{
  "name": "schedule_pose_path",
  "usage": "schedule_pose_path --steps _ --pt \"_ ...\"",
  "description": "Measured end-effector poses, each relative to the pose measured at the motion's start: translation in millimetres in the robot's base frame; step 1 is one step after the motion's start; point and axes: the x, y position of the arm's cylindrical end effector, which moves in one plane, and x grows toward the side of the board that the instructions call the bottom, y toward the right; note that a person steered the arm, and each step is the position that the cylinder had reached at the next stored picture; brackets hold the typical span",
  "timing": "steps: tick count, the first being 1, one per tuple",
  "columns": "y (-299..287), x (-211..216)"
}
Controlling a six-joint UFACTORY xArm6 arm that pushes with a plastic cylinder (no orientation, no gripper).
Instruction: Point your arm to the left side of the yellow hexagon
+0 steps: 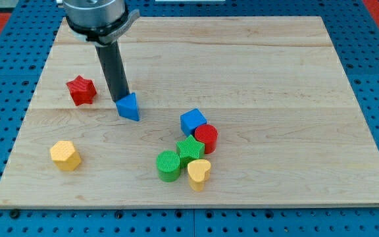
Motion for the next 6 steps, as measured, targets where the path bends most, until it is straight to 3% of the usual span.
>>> schedule_pose_path --steps 3,5,6 --pt "74 69" --pt "-76 46" --pt "-117 63"
